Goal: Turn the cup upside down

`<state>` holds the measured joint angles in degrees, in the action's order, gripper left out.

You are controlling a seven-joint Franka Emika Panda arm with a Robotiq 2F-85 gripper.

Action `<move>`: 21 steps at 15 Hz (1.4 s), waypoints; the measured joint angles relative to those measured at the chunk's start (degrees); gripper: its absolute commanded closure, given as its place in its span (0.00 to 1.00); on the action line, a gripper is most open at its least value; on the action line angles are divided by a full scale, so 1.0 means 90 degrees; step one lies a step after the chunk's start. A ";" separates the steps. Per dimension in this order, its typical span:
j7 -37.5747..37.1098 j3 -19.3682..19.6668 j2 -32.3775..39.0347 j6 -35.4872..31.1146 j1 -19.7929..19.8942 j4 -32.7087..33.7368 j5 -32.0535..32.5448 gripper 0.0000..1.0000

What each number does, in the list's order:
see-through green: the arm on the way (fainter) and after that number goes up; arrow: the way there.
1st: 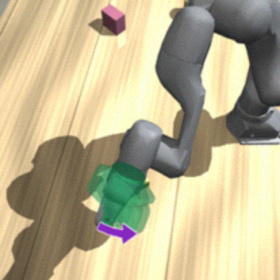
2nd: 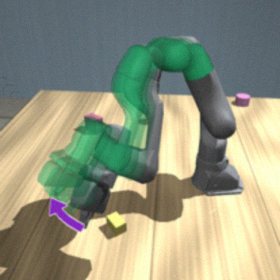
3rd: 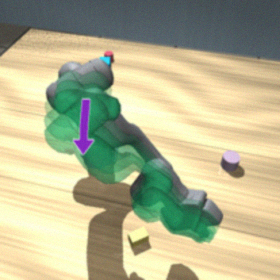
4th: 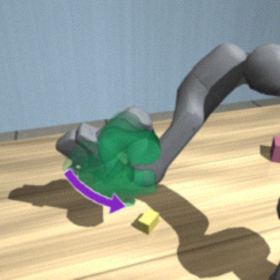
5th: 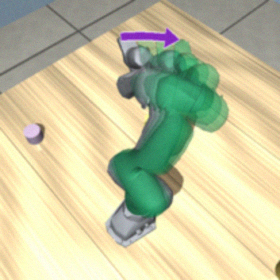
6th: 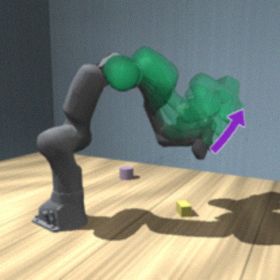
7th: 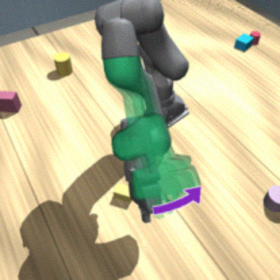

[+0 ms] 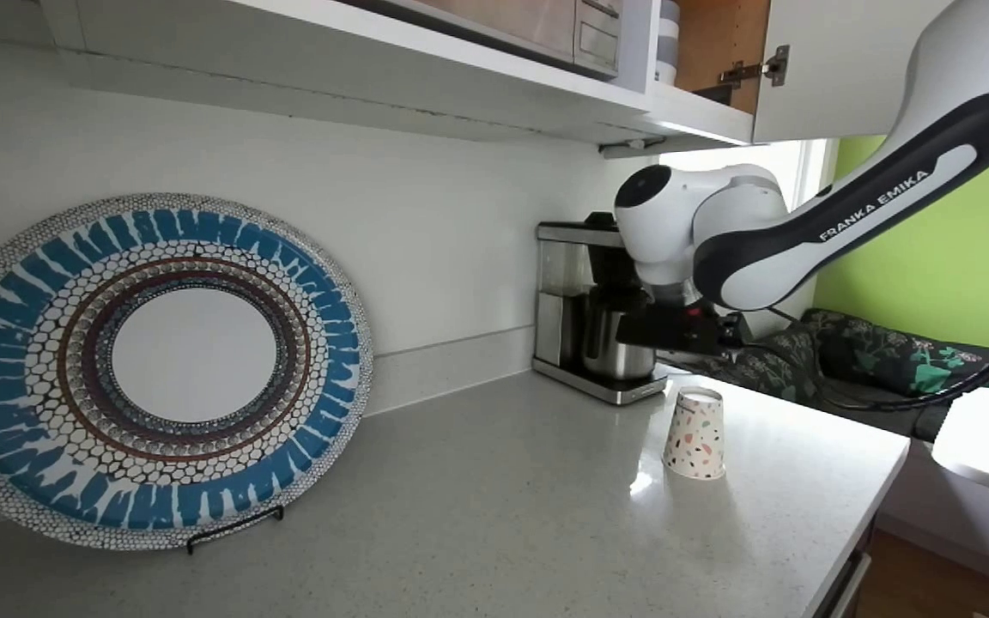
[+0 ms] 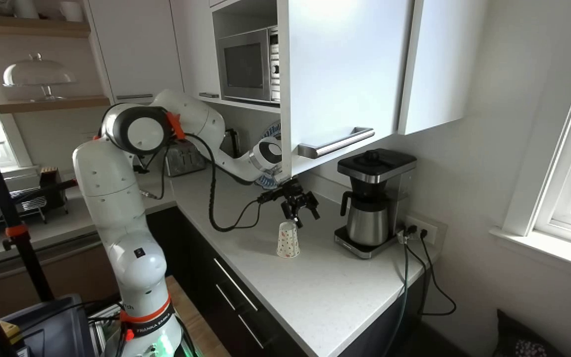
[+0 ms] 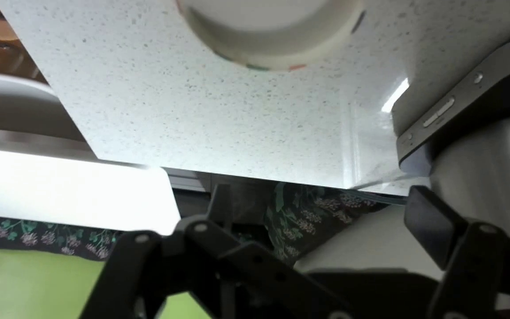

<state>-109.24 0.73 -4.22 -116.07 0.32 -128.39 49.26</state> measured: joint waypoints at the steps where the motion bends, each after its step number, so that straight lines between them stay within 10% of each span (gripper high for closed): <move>1: 0.0342 0.0070 -0.0110 -0.0248 0.0049 -0.0004 -0.0195 0.00; 7: 0.2834 0.0391 -0.0615 -0.1387 0.0232 -0.0122 -0.1599 0.00; 21: 0.8870 0.0623 -0.1648 -0.1107 0.0314 -0.0543 -0.3871 0.00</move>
<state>-29.40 6.33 -19.05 -126.03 3.15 -133.28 14.42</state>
